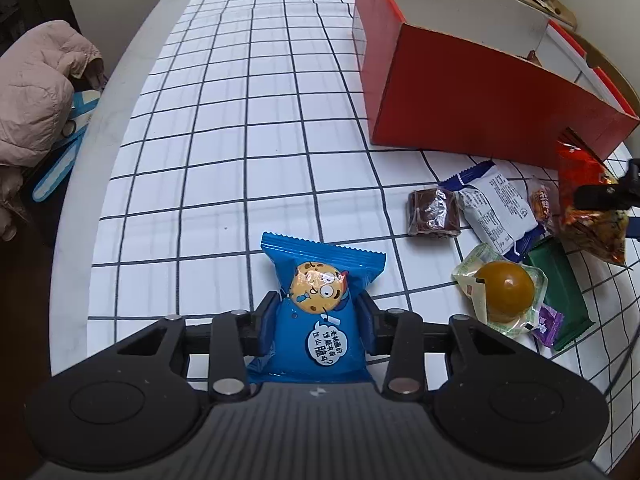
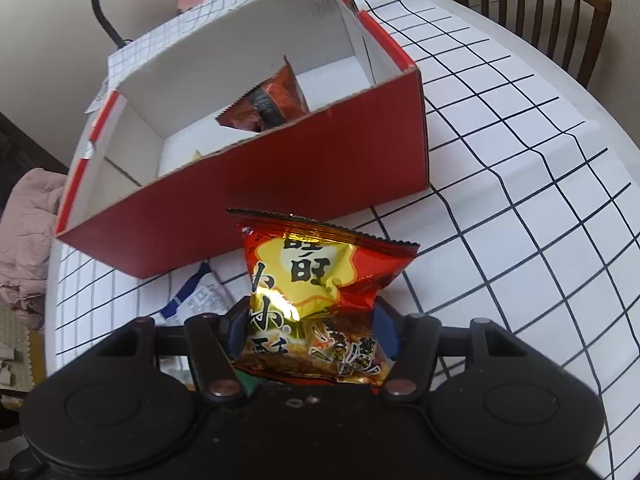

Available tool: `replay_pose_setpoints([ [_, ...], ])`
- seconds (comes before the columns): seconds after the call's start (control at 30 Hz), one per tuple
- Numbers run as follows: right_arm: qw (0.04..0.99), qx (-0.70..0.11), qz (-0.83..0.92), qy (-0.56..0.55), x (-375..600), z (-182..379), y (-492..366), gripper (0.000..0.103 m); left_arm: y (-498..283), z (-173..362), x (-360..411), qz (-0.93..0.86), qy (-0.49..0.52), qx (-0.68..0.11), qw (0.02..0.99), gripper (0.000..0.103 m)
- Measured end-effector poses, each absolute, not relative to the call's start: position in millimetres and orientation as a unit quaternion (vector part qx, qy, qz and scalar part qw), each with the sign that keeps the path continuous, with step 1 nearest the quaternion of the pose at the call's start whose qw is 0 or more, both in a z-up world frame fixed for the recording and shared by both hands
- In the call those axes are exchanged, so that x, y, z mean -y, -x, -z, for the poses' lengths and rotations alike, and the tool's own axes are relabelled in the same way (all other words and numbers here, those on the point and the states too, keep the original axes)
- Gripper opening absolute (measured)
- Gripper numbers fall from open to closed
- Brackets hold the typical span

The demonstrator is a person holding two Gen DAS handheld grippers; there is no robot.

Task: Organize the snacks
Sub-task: 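Grasp the red-yellow chip bag with the right tool while the left tool grasps the blue cookie packet, then carry the chip bag with the right tool while the left tool carries the cookie packet over the box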

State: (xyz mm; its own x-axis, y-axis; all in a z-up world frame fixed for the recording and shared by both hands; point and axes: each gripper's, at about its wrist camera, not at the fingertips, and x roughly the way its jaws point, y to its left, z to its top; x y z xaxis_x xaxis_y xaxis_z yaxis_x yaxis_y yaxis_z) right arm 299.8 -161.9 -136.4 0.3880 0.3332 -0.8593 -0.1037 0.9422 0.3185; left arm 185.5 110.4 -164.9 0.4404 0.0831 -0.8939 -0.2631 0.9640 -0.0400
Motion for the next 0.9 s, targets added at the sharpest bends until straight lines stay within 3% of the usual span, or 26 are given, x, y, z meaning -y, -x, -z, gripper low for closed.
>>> replay_pose_setpoints([
  [0.3,0.838,-0.513,-0.161,-0.088,171,103,-277,0.06,-174,144,-114,-0.101,0.111,-0.498,0.854,0.038],
  [0.9,0.865,-0.443,-0.234,-0.029,179,28,-268,0.06,-184,47,-99,-0.083,0.115,-0.426,0.893,0.038],
])
